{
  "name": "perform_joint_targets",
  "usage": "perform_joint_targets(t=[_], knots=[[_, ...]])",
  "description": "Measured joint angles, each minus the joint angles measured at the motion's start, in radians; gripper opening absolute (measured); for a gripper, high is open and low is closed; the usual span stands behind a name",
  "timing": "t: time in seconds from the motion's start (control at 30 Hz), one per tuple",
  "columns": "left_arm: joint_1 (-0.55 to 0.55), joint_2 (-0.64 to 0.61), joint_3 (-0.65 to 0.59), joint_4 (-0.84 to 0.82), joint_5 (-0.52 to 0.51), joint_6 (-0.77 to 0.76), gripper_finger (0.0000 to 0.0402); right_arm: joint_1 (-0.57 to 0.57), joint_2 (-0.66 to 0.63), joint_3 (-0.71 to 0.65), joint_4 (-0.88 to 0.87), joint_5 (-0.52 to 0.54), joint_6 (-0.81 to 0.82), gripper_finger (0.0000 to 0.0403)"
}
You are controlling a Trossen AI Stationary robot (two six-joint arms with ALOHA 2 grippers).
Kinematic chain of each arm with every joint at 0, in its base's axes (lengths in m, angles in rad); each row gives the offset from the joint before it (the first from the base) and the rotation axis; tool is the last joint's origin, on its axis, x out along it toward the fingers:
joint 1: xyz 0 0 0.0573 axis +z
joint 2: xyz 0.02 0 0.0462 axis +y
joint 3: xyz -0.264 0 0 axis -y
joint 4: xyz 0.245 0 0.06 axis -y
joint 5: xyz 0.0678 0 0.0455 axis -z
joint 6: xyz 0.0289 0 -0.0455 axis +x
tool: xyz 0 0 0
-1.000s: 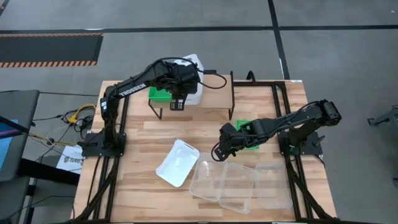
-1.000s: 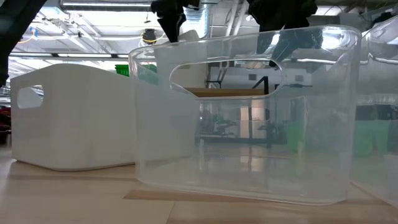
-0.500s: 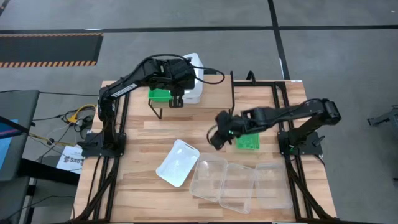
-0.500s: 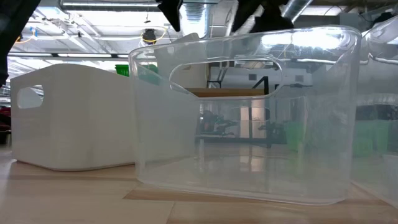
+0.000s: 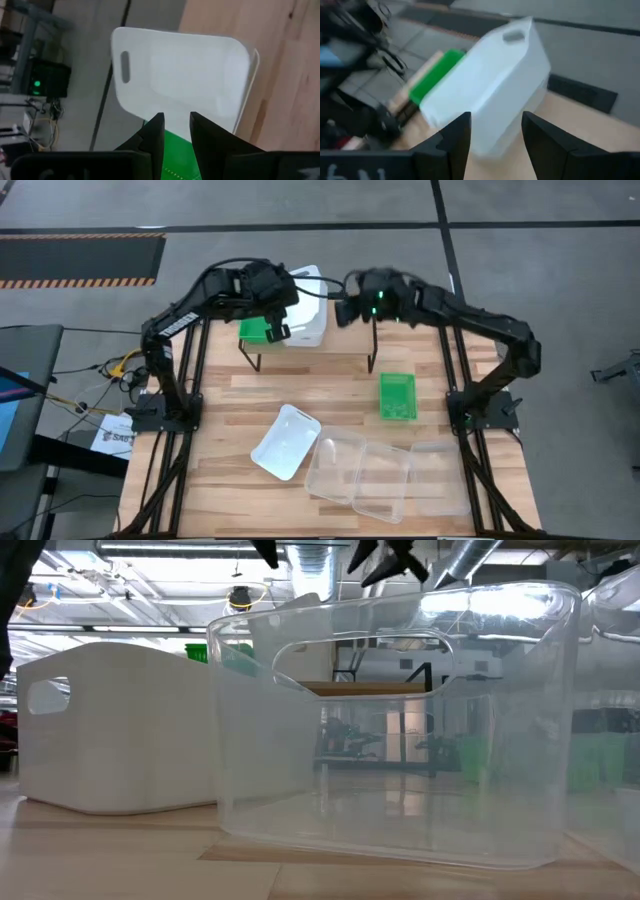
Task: Stack baskets on shelf by color
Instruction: Stack the bottom white bin on top of the white bin on the shelf
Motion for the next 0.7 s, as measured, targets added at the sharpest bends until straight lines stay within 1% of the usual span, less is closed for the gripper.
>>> perform_joint_targets(t=[0.07, 0.13, 0.2, 0.37, 0.53, 0.7], knots=[[0.0, -0.015, 0.0, 0.0, -0.007, -0.021, 0.0081, -0.03, 0.034, 0.006, 0.072, -0.057, 0.004, 0.0201], [0.0, -0.027, 0.0, 0.007, -0.02, -0.037, 0.0081, -0.06, 0.074, 0.0, 0.076, -0.109, 0.005, 0.0201], [0.003, -0.041, 0.0, 0.016, -0.024, -0.051, 0.0081, -0.072, 0.113, 0.0, 0.121, -0.137, 0.016, 0.0201], [0.009, -0.05, 0.0, 0.033, -0.046, -0.065, 0.0081, -0.105, 0.165, 0.0, 0.164, -0.137, 0.038, 0.0201], [0.017, -0.053, 0.0, 0.035, -0.045, -0.053, 0.0081, -0.132, 0.165, 0.001, 0.169, -0.134, 0.06, 0.0201], [0.021, -0.053, 0.0, 0.035, -0.044, -0.031, 0.0081, -0.148, 0.166, 0.001, 0.119, -0.13, 0.06, 0.0201]])
